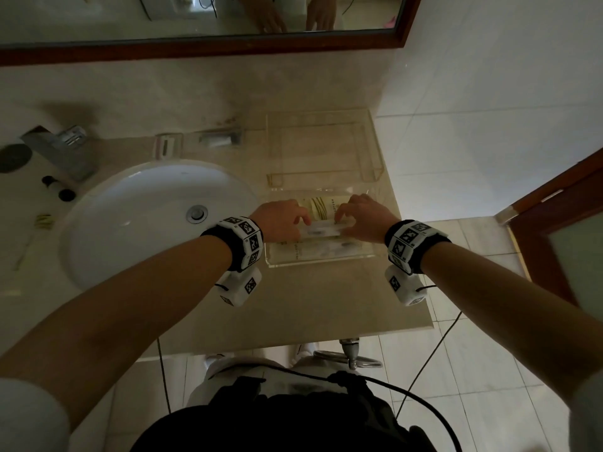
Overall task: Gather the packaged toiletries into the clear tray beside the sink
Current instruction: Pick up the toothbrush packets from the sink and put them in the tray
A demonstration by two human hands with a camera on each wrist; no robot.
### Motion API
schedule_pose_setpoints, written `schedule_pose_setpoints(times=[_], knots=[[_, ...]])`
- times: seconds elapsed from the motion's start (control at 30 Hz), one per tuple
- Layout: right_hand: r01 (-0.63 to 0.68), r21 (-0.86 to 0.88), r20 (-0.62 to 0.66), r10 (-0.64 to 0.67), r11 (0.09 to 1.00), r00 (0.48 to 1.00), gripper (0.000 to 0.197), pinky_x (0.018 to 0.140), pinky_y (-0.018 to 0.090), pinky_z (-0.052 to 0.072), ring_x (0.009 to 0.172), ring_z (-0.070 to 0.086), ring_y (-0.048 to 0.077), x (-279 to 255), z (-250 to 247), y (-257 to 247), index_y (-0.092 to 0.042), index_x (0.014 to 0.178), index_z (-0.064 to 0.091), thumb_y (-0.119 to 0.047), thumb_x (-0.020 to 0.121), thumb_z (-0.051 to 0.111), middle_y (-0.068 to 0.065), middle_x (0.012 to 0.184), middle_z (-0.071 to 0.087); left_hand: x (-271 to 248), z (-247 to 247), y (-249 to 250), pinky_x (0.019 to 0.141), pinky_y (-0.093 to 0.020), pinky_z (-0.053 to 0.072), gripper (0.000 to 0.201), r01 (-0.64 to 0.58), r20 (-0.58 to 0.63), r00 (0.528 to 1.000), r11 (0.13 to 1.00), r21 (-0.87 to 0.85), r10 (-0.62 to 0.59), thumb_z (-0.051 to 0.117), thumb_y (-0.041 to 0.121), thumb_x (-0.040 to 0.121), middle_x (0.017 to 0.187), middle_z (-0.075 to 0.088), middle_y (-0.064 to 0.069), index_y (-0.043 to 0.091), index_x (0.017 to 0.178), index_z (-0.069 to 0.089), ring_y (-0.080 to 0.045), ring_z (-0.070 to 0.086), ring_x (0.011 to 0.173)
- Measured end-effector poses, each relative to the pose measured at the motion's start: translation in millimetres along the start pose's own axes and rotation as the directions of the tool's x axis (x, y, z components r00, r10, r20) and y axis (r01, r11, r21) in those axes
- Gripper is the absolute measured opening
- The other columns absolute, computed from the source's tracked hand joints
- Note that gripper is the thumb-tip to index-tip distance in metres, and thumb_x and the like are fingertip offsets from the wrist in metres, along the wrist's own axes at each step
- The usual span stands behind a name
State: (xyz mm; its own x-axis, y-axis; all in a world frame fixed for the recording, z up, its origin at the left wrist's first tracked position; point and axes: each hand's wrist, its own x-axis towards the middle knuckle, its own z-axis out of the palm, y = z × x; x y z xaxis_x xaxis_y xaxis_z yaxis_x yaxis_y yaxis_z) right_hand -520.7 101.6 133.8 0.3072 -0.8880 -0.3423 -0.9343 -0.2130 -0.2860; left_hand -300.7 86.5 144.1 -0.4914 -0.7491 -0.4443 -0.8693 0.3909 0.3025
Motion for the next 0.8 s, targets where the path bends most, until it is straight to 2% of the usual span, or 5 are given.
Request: schedule_pose_setpoints(times=[0.13, 0.33, 0.5, 0.67, 0.8], knots=[[-0.001, -0.008, 0.095, 0.002, 1.0, 0.995, 0.042, 0.089, 0.032, 0.039, 0.113, 0.045, 0.02, -2.3, 3.0, -1.8, -0.031, 0.119, 0.057, -0.035, 0.08, 0.07, 0.001, 0.117, 0.05, -3.2, 5.4, -1.3, 0.087, -0.035, 0.048, 0.043, -0.028, 0.036, 0.999, 0.999, 0.029, 0.027, 0.061, 0.03, 0.085, 0.117, 0.049, 0.001, 0.031, 0.127, 0.052, -0.018, 0.054, 0.103], [0.019, -0.039, 0.145, -0.013, 0.999, 0.989, 0.05, 0.085, 0.032, 0.039, 0.108, 0.045, 0.02, -3.9, 2.6, -3.7, -0.035, 0.123, 0.052, -0.038, 0.078, 0.072, 0.0, 0.114, 0.048, -7.2, 9.9, -1.7, 0.085, -0.036, 0.048, 0.047, -0.064, 0.062, 0.996, 0.995, 0.078, 0.059, 0.062, 0.033, 0.085, 0.118, 0.046, 0.0, 0.031, 0.13, 0.048, -0.018, 0.051, 0.105], [0.046, -0.056, 0.165, -0.036, 0.997, 0.986, 0.047, 0.082, 0.031, 0.037, 0.104, 0.045, 0.02, -4.4, 4.9, -3.1, -0.037, 0.12, 0.051, -0.038, 0.079, 0.072, -0.003, 0.106, 0.043, -8.5, 17.7, -2.3, 0.074, -0.029, 0.042, 0.04, -0.089, 0.024, 0.996, 0.989, 0.117, 0.087, 0.062, 0.033, 0.085, 0.113, 0.045, 0.001, 0.028, 0.122, 0.051, -0.018, 0.05, 0.101], [0.06, -0.08, 0.168, -0.046, 0.995, 0.985, 0.047, 0.084, 0.033, 0.038, 0.103, 0.043, 0.02, -4.3, 6.5, -3.2, -0.037, 0.121, 0.05, -0.038, 0.079, 0.072, -0.004, 0.103, 0.039, -7.1, 19.1, -2.3, 0.076, -0.03, 0.043, 0.043, -0.091, 0.072, 0.994, 0.99, 0.109, 0.084, 0.065, 0.033, 0.084, 0.112, 0.044, 0.0, 0.027, 0.124, 0.051, -0.014, 0.043, 0.091], [0.069, -0.096, 0.162, -0.052, 0.993, 0.985, 0.046, 0.084, 0.033, 0.039, 0.105, 0.046, 0.021, -4.2, 7.2, -4.5, -0.037, 0.12, 0.05, -0.04, 0.079, 0.071, -0.003, 0.106, 0.043, -7.5, 18.4, -4.4, 0.075, -0.029, 0.042, 0.045, -0.109, 0.083, 0.992, 0.986, 0.129, 0.098, 0.064, 0.029, 0.085, 0.116, 0.044, -0.001, 0.027, 0.127, 0.048, -0.014, 0.043, 0.093]])
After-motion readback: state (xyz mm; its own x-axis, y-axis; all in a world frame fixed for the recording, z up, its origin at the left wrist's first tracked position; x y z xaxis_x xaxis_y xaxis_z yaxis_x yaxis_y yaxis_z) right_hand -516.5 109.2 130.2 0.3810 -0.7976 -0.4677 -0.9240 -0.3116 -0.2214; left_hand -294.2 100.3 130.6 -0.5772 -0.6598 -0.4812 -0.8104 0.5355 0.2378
